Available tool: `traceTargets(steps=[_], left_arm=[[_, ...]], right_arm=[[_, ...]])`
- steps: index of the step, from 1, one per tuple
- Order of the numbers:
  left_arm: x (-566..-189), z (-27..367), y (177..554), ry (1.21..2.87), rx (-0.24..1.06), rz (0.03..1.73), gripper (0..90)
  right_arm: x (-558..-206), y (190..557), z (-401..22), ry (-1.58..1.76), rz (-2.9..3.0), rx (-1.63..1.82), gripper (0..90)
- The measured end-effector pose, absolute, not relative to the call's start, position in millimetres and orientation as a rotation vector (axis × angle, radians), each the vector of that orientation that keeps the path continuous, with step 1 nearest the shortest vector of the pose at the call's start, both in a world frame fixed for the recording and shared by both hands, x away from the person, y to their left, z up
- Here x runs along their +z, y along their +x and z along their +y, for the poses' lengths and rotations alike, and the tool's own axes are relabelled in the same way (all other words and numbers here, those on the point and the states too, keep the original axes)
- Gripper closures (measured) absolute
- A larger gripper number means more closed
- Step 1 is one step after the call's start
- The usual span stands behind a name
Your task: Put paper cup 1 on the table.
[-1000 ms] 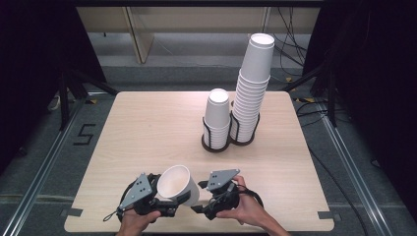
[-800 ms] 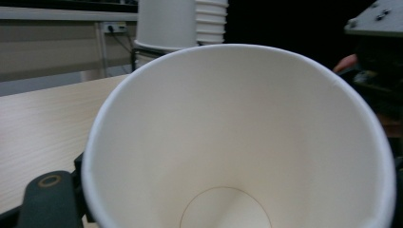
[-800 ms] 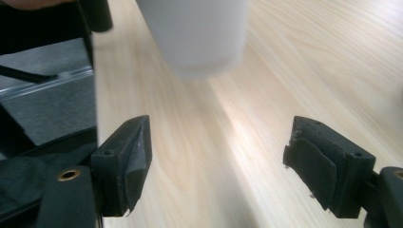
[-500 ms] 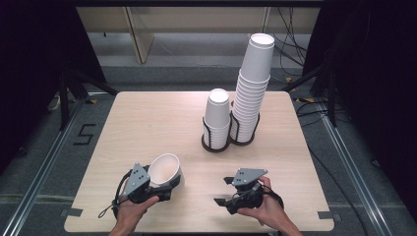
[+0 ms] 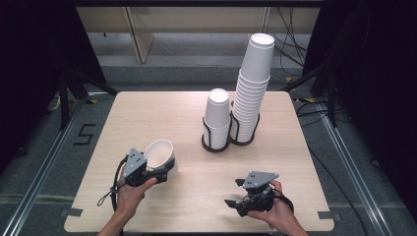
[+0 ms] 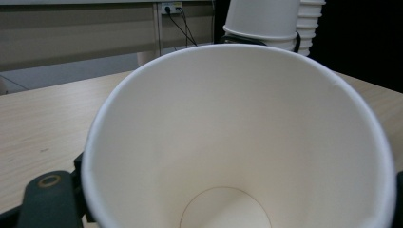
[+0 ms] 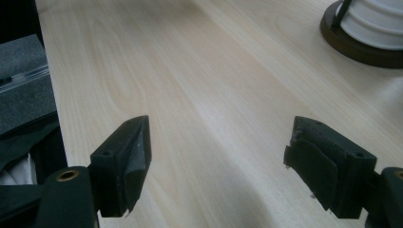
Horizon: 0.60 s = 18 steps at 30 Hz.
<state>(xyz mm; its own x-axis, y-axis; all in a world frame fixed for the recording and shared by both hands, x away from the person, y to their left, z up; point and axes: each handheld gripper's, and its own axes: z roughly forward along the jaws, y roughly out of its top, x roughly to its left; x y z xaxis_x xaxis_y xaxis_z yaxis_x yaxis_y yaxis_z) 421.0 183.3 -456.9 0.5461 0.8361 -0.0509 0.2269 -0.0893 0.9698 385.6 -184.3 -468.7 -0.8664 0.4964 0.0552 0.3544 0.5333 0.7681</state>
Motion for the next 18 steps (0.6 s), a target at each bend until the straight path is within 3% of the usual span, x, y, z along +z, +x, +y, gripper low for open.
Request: traceTargets(steps=[18], left_arm=[[-461.2,189.1,492.7,1.609,0.725,1.06,16.3]], right_arm=[[-470.6,384.0,-204.2,0.801,2.554,1.251,22.5]])
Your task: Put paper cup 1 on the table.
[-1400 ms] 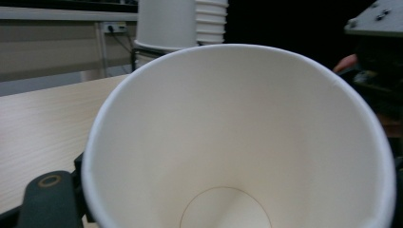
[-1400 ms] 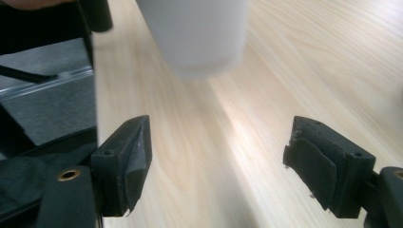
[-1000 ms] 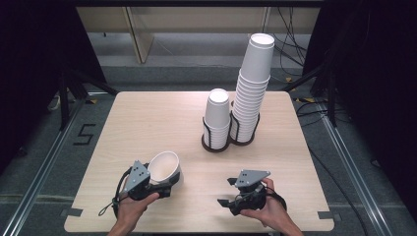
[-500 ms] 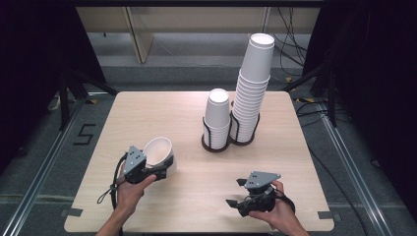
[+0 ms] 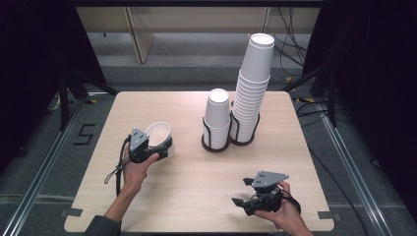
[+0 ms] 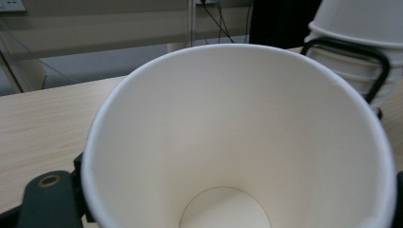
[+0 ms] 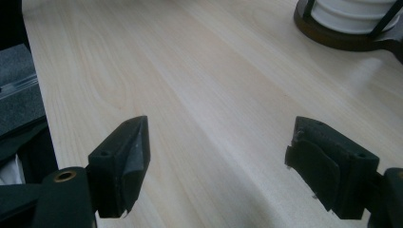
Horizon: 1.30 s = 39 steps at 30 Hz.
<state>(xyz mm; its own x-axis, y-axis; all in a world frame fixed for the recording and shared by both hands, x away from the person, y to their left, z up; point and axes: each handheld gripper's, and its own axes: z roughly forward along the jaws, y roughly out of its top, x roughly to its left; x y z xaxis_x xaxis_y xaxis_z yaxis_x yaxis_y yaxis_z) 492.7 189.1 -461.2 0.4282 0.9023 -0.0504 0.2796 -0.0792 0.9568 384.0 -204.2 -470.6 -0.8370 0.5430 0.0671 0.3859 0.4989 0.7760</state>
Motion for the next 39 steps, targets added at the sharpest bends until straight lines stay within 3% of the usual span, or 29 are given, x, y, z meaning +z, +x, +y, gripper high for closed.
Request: traceTargets(steps=[17,39], left_arm=[[-462.0,189.9,566.1,1.645,0.895,1.141,16.0],[-486.0,170.7,593.7,1.698,0.845,1.158,11.0]], right_arm=[[-472.6,383.4,-202.6,0.771,2.579,1.238,22.1],[-475.7,381.4,-205.2,0.747,2.595,1.234,21.8]])
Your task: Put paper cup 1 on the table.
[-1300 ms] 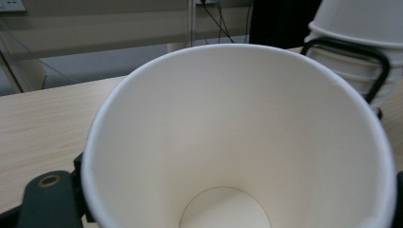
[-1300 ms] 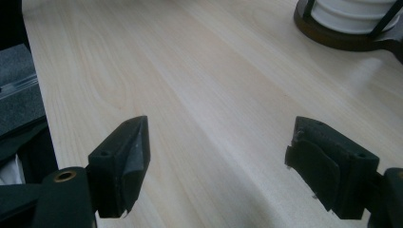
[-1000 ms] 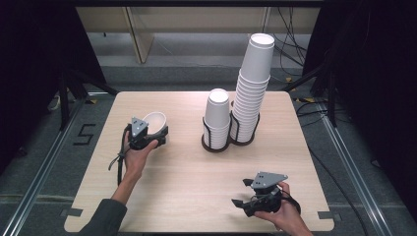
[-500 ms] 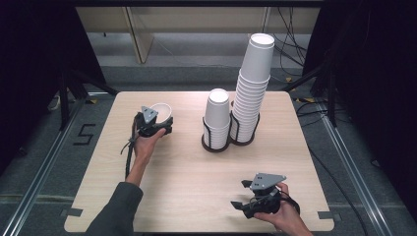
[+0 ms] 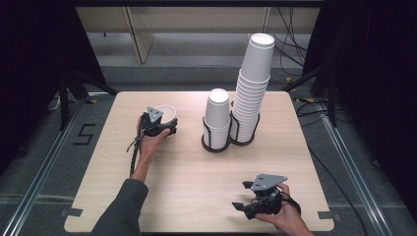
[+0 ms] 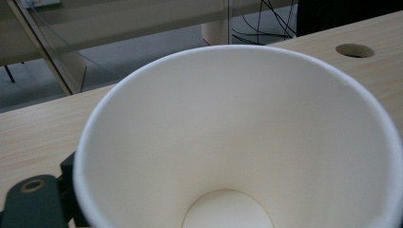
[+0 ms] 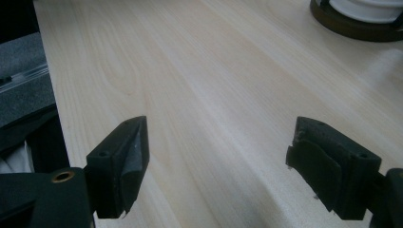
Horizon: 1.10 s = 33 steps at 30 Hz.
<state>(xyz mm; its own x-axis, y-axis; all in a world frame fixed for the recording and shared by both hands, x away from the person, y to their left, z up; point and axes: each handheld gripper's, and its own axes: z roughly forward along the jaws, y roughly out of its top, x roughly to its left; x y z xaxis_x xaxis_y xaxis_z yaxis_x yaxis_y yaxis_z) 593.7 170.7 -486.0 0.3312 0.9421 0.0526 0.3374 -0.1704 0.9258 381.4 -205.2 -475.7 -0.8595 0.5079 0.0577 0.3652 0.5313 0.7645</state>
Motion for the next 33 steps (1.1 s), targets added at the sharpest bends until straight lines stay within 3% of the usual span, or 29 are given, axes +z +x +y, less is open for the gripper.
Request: traceTargets(steps=[18,24,33], left_arm=[[-495.3,178.1,573.4,1.724,0.802,1.186,14.2],[-488.6,179.2,557.6,1.703,0.715,1.319,14.3],[-482.8,179.5,537.2,1.71,0.706,1.299,14.4]], right_arm=[[-478.6,377.1,-201.4,0.771,2.624,1.195,21.8],[-478.6,378.1,-201.9,0.735,2.617,1.193,21.7],[-477.6,378.5,-201.7,0.733,2.609,1.2,21.5]])
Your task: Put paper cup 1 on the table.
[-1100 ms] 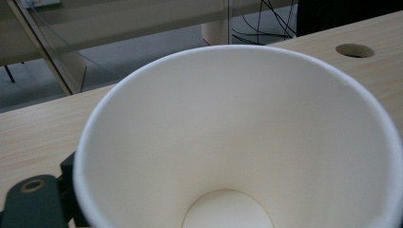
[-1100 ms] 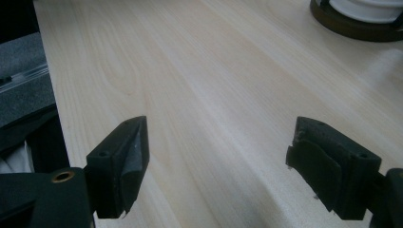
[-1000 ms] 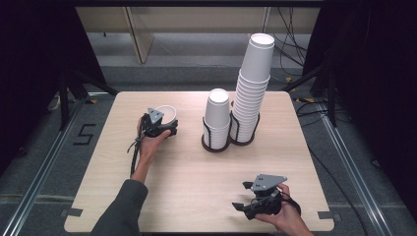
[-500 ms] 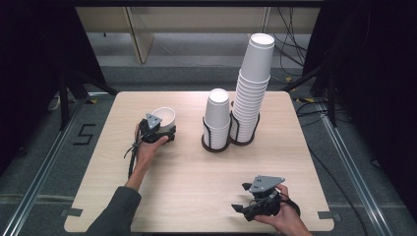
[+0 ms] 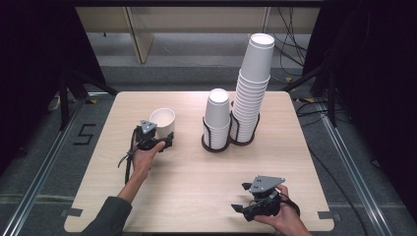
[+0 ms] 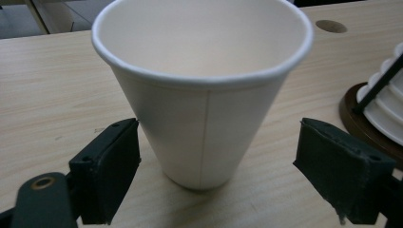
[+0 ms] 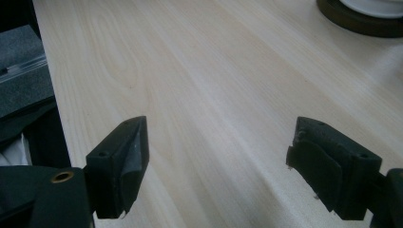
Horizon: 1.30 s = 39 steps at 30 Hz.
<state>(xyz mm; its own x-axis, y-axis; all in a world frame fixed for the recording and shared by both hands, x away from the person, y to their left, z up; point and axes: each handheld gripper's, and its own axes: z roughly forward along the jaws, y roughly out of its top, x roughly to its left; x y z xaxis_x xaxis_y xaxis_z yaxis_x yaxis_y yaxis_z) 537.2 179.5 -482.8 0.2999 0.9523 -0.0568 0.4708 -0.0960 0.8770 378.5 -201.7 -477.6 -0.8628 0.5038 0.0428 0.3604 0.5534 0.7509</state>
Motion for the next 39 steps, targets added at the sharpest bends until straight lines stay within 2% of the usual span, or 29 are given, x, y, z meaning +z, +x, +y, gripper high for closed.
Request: traceTargets(steps=[9,17,26,34,39], left_arm=[[-474.3,182.5,507.7,1.672,0.68,1.255,14.6],[-469.7,180.1,466.3,1.668,0.653,1.188,14.6],[-483.0,179.4,424.2,1.673,0.641,1.148,14.6],[-491.5,176.6,390.0,1.704,0.544,1.116,14.5],[-491.5,175.8,374.9,1.709,0.527,1.097,14.5]], right_arm=[[-477.1,378.2,-202.7,0.765,2.604,1.212,21.6],[-476.5,379.8,-206.4,0.809,2.584,1.215,21.7],[-480.4,380.0,-205.8,0.82,2.599,1.208,21.8],[-483.0,379.1,-205.3,0.806,2.593,1.19,21.9],[-483.7,379.3,-206.5,0.816,2.591,1.196,21.9]])
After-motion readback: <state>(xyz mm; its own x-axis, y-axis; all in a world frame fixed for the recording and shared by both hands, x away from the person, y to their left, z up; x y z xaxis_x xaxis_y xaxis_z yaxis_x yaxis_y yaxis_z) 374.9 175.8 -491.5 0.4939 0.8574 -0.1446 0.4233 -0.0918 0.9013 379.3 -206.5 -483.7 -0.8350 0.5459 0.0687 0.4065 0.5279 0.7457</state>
